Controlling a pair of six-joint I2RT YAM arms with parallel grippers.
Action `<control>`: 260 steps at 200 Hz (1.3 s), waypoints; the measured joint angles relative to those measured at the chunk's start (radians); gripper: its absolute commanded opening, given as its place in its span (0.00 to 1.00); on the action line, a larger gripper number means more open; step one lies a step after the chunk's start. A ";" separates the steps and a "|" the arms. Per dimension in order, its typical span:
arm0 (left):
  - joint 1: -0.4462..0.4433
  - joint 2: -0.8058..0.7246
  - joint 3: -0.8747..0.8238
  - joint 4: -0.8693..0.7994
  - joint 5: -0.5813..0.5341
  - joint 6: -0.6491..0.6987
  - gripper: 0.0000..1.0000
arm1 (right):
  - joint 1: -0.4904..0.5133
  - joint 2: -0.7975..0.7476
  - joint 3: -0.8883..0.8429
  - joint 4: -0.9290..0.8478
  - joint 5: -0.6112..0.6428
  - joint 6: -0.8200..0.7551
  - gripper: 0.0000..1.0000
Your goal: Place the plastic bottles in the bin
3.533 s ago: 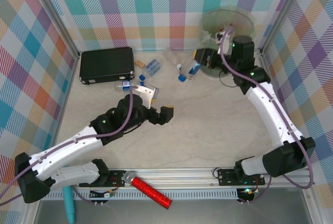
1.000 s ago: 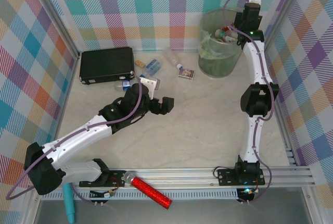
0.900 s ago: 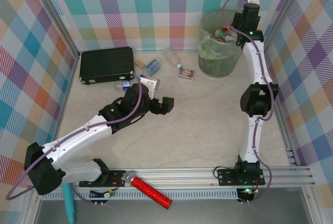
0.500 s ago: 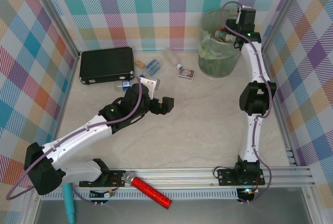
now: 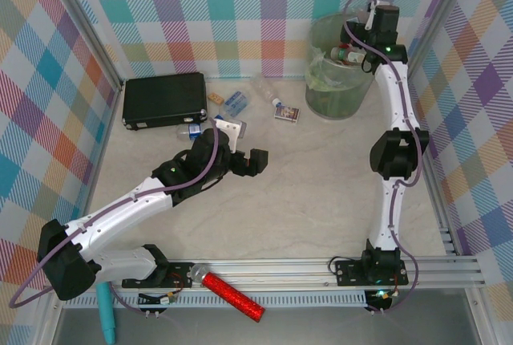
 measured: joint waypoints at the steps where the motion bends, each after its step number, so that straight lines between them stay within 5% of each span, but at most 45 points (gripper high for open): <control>1: 0.000 0.000 0.000 0.000 0.000 0.000 1.00 | 0.000 -0.002 0.000 0.000 0.000 0.000 0.99; 85: 0.000 -0.010 0.000 -0.038 -0.001 -0.037 1.00 | 0.000 -0.121 -0.010 -0.010 -0.089 0.031 0.99; 199: 0.001 0.006 0.014 -0.106 -0.031 -0.037 1.00 | -0.010 0.099 0.057 0.021 -0.137 0.095 1.00; 260: 0.003 0.028 0.017 -0.105 -0.042 -0.060 1.00 | -0.018 0.146 0.117 0.038 -0.465 0.108 1.00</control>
